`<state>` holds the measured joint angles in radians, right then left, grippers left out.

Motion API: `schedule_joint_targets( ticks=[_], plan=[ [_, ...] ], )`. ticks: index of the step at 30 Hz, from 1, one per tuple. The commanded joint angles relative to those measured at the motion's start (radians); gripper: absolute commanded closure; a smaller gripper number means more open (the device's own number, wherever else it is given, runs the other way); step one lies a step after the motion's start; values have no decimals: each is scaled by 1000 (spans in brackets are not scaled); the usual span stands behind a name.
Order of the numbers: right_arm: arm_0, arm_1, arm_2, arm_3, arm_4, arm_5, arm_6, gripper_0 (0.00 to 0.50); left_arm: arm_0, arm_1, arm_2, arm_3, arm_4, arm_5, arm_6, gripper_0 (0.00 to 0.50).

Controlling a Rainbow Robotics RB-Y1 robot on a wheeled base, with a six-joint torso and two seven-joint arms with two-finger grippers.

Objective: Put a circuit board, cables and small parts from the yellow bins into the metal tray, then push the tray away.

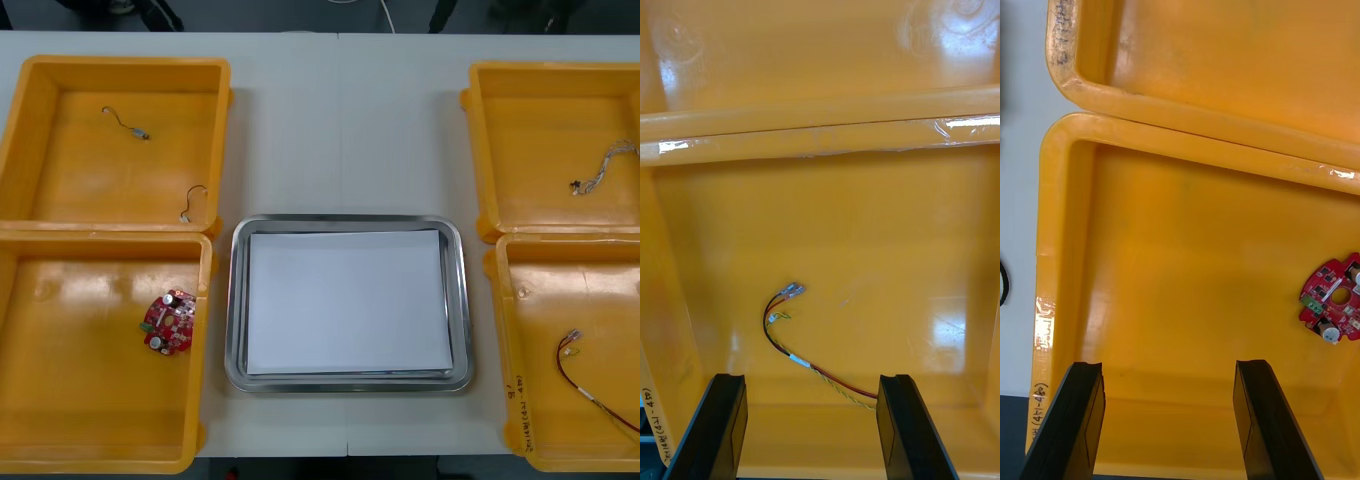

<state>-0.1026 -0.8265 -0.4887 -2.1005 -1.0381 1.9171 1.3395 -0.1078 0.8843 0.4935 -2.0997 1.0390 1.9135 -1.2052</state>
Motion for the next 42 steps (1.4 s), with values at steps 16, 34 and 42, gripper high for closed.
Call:
schedule_joint_targets(
  ticks=[16,34,42],
  plan=[
    [11,-46,-44,-32,6,-13,-28,0,39,-54,-6,-10,12,6,-65,0],
    [89,-46,-2,-39,21,-79,-10,0,-44,-35,-144,-59,3,6,271,0],
    [182,-45,21,-78,16,-138,3,0,-84,-35,-205,-72,-8,6,415,0]
  ],
)
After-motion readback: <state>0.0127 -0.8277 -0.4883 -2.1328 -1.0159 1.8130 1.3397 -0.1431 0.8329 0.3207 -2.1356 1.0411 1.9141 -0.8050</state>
